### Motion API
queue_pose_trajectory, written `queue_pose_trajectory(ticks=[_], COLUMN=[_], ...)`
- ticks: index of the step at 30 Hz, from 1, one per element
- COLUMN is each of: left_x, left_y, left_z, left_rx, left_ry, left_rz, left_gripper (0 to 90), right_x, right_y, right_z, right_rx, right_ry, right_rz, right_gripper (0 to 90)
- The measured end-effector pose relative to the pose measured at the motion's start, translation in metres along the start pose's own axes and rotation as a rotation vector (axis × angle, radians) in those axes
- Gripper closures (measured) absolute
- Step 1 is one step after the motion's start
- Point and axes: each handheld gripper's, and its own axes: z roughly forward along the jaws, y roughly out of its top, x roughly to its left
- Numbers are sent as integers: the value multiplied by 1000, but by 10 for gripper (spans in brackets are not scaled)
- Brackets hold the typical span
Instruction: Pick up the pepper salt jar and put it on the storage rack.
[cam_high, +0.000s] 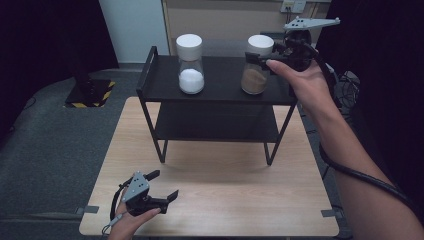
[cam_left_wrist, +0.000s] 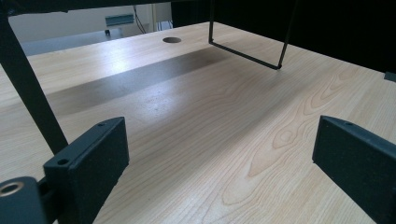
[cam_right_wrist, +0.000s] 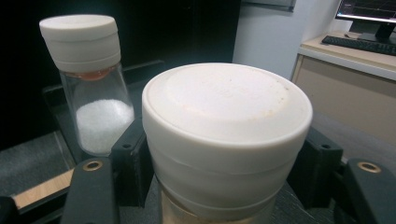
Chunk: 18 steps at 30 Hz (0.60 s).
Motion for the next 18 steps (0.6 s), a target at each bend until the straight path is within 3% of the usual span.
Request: queue_pose_trajectory(ticks=[18], left_x=[-1], left_y=[1], left_z=[-1], left_rx=[-4], left_ry=[-4], left_rz=[3], left_gripper=[29], right_x=[-2], right_y=[3], right_z=[-2], right_rx=[18], right_ry=[9], right_rz=[5], right_gripper=[341])
